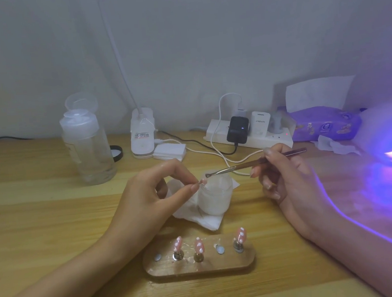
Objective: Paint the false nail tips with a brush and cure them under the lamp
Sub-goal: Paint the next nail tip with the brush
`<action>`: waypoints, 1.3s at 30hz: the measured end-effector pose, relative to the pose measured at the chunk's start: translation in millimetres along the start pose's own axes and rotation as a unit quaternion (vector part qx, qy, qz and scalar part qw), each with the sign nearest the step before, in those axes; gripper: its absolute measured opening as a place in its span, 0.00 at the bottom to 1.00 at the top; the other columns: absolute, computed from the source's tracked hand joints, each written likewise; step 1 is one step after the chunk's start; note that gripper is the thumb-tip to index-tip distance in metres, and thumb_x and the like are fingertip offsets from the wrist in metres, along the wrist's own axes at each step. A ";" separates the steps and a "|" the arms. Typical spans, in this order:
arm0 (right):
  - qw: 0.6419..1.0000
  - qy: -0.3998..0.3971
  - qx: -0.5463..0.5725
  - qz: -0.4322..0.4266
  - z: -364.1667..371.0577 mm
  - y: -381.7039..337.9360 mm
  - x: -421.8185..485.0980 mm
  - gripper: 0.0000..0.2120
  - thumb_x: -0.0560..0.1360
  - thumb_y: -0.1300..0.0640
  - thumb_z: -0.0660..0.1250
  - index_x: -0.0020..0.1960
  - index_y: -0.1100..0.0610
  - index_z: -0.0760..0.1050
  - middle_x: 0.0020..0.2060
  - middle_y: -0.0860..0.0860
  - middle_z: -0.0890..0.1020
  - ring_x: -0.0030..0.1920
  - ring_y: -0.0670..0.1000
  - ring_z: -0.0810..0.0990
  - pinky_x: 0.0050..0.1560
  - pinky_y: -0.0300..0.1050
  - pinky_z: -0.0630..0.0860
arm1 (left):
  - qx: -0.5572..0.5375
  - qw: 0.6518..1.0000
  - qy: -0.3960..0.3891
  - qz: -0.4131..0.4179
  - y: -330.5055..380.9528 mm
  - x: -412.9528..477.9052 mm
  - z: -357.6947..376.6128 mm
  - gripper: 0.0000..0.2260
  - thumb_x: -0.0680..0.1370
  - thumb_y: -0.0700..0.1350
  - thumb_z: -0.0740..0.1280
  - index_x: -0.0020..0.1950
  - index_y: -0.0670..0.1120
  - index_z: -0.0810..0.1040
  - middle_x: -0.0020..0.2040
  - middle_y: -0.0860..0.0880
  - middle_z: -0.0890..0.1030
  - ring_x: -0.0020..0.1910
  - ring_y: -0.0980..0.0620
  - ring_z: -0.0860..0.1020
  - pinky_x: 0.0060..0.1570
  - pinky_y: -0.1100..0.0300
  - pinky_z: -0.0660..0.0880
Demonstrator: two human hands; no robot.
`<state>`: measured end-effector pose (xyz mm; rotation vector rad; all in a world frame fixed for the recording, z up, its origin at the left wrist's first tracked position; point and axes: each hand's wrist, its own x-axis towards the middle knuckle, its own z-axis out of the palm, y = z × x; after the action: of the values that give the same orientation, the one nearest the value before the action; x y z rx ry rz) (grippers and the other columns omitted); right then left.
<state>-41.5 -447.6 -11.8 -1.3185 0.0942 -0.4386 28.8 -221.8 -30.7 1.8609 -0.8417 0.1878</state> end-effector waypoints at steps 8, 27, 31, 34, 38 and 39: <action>1.000 -0.003 -0.006 -0.003 0.1 0.9 0.6 0.12 0.81 0.58 0.60 0.39 0.53 0.70 0.30 0.53 0.80 0.24 0.44 0.70 0.22 0.34 0.62 | -0.013 1.000 -0.004 -0.003 3.7 -0.2 -0.4 0.04 0.75 0.50 0.74 0.41 0.53 0.81 0.39 0.57 0.81 0.29 0.59 0.64 0.33 0.72 0.65; 0.999 -0.015 -0.026 -0.026 0.7 -0.1 -0.5 0.12 0.82 0.57 0.59 0.40 0.53 0.69 0.30 0.52 0.81 0.24 0.45 0.70 0.22 0.33 0.63 | -0.037 0.999 -0.002 -0.038 14.0 -0.5 -1.5 0.04 0.72 0.50 0.74 0.38 0.53 0.82 0.36 0.61 0.81 0.28 0.57 0.64 0.29 0.70 0.65; 0.999 0.002 -0.032 -0.010 -0.1 1.9 0.8 0.13 0.82 0.59 0.59 0.38 0.53 0.69 0.29 0.52 0.80 0.24 0.45 0.69 0.22 0.33 0.62 | -0.046 0.998 0.000 -0.043 15.4 0.0 -0.8 0.05 0.70 0.52 0.74 0.37 0.53 0.83 0.37 0.60 0.82 0.28 0.55 0.64 0.30 0.65 0.65; 1.000 -0.008 -0.017 -0.024 0.1 0.7 0.5 0.12 0.82 0.57 0.59 0.39 0.53 0.69 0.30 0.51 0.81 0.24 0.44 0.70 0.22 0.33 0.63 | -0.049 0.998 -0.003 -0.044 15.8 -0.2 -1.2 0.05 0.70 0.53 0.74 0.38 0.53 0.83 0.37 0.60 0.82 0.29 0.55 0.64 0.30 0.64 0.66; 0.999 -0.022 -0.044 -0.021 1.3 2.1 -0.1 0.12 0.82 0.58 0.59 0.39 0.54 0.69 0.30 0.53 0.81 0.25 0.46 0.71 0.23 0.34 0.63 | -0.056 0.997 0.001 -0.048 16.4 -0.7 -0.9 0.06 0.69 0.53 0.73 0.37 0.52 0.82 0.36 0.60 0.82 0.28 0.55 0.64 0.30 0.65 0.65; 0.999 -0.011 -0.044 -0.015 1.0 2.2 0.3 0.13 0.82 0.59 0.58 0.39 0.54 0.69 0.29 0.53 0.81 0.25 0.46 0.71 0.22 0.34 0.63 | -0.059 0.997 0.001 -0.049 16.7 -0.6 -1.0 0.06 0.69 0.53 0.73 0.37 0.52 0.82 0.36 0.60 0.82 0.28 0.55 0.64 0.30 0.65 0.64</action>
<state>-40.3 -446.4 -13.6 -1.4119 0.0759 -0.4495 18.1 -224.3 -18.0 1.7856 -0.7437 0.0764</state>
